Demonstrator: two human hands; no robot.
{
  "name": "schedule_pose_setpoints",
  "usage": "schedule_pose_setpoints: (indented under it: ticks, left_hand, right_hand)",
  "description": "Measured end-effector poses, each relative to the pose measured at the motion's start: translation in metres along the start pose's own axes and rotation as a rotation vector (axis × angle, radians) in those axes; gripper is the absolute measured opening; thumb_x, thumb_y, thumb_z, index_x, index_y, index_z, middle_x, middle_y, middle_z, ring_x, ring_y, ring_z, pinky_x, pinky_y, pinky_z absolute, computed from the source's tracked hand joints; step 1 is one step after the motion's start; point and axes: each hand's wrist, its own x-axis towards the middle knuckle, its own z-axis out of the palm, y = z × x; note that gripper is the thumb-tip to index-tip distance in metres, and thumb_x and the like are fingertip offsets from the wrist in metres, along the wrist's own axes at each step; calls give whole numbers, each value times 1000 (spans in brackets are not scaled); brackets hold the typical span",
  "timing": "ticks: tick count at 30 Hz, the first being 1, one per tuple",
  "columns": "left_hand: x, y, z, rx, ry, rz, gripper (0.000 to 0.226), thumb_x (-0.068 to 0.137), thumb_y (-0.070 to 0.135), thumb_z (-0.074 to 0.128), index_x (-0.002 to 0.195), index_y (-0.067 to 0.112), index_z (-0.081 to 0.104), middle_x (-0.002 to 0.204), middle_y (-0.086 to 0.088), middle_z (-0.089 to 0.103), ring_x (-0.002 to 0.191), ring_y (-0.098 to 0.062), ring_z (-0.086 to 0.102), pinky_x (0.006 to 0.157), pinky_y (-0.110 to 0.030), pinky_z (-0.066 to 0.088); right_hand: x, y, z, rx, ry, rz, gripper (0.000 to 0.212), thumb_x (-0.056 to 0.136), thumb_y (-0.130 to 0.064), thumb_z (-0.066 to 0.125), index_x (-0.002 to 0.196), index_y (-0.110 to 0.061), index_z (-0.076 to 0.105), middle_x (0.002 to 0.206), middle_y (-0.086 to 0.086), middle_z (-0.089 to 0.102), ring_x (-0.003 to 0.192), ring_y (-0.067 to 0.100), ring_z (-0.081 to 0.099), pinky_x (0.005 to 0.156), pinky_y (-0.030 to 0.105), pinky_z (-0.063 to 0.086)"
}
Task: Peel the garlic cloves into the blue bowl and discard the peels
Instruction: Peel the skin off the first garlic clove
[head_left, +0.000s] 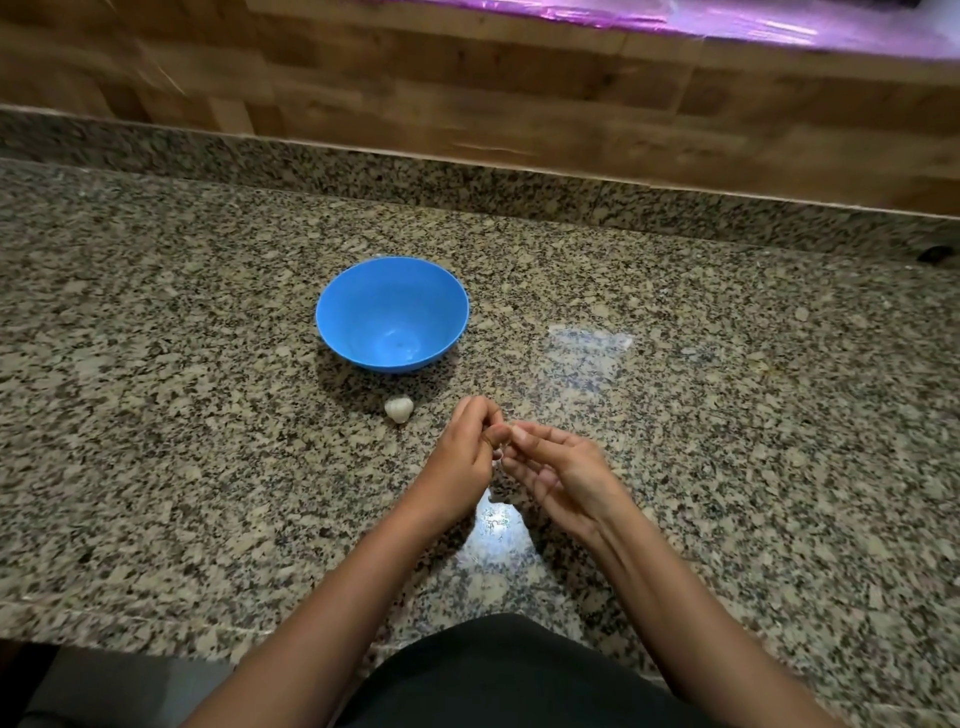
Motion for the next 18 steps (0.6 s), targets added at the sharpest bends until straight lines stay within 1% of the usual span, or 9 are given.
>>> schedule_pose_setpoints:
  ticks: [2,4,7,9,11,12,13,15,18]
  left_hand:
    - [-2,-1,1,45,16,25,12,98,7,37,89,13,43,93,4,43,86,-13,48,74,-22,46]
    - [-6,-2,3,65,-7,49,13,98,6,37,89,13,42,93,9,41,87,-9,47,73,-17,44]
    - [-13,-5,2,80,-52,52,14,97,4,40,89,15,42,91,9,41,79,0,44,68,-10,42]
    - [-15,-6,0,-35,-35,-37,8,95,8,49,88,12,47,88,5,52,74,-3,52,66,-12,47]
    - [-13,-7,-3,-188,15,-163,7,90,10,58,87,12,53,83,-2,63,75,-14,64,72,-26,56]
    - [-11,-7,-4,-238,31,-208,8,88,8,61,87,13,55,83,-5,65,78,-19,67,75,-34,58]
    - [-9,-6,-4,-279,36,-236,11,86,6,63,88,14,57,85,-7,66,81,-22,67,76,-39,58]
    - [-6,-6,-2,-327,39,-256,16,85,4,64,93,18,62,90,-9,67,86,-24,67,78,-39,58]
    - [-4,-2,1,-381,78,-276,10,86,11,66,94,14,70,90,-8,71,82,-18,68,75,-30,57]
  right_hand:
    - [1,2,2,39,1,3,28,73,3,61,101,9,60,82,18,66,69,20,63,65,23,57]
    - [3,2,2,93,22,-3,30,78,4,59,107,10,59,87,19,66,73,20,64,67,24,58]
    - [6,-1,-3,122,95,-40,23,86,3,55,109,8,59,82,16,63,72,18,61,66,23,58]
    - [6,-4,-8,70,105,-45,21,88,2,54,108,7,60,81,15,63,73,18,60,67,22,58]
    - [4,-6,-10,-16,97,-40,19,89,2,53,105,6,62,82,16,64,73,18,61,67,23,58]
    - [3,-6,-10,-54,101,-47,18,89,2,53,103,6,63,81,17,65,71,18,61,67,23,58]
    - [3,-5,-9,-89,107,-60,17,88,2,53,101,7,63,81,17,65,70,19,62,65,24,58]
    - [3,-4,-7,-157,102,-96,15,88,3,53,98,8,64,81,19,66,66,19,64,62,23,58]
    - [3,-2,-7,-277,82,-152,14,88,4,54,96,6,65,82,18,68,64,19,64,61,21,57]
